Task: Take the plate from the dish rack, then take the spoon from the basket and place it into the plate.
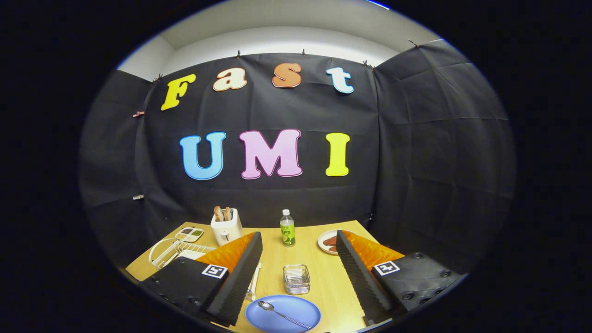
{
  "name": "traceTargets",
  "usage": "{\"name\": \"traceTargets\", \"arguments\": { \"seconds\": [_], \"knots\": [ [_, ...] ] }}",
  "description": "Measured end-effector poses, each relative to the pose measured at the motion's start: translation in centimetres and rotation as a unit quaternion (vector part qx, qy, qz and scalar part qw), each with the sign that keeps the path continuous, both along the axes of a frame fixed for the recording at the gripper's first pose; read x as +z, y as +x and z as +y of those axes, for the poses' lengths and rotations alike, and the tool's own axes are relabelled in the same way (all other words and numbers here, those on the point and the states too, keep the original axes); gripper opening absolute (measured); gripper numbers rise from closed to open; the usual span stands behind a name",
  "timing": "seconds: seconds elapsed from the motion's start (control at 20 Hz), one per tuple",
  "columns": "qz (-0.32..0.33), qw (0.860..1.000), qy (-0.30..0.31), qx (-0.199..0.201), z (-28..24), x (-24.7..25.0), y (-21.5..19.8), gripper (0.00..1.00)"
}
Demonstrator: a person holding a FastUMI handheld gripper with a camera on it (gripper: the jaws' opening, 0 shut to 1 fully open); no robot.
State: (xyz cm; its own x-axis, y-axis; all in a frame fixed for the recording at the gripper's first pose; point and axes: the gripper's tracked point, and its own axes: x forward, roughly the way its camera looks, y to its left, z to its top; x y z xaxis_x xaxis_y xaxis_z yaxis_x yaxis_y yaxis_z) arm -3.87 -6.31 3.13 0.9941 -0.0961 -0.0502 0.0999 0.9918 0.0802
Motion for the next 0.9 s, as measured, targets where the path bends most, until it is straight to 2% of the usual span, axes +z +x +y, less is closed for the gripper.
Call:
{"name": "traceTargets", "arguments": {
  "seconds": [0.4, 0.9],
  "knots": [
    [-0.002, 1.000, -0.012, 0.000, 0.9, -0.5, 0.3, 0.98],
    [0.007, 1.000, 0.006, -0.009, 0.1, -1.7, -0.8, 0.98]
  ]
}}
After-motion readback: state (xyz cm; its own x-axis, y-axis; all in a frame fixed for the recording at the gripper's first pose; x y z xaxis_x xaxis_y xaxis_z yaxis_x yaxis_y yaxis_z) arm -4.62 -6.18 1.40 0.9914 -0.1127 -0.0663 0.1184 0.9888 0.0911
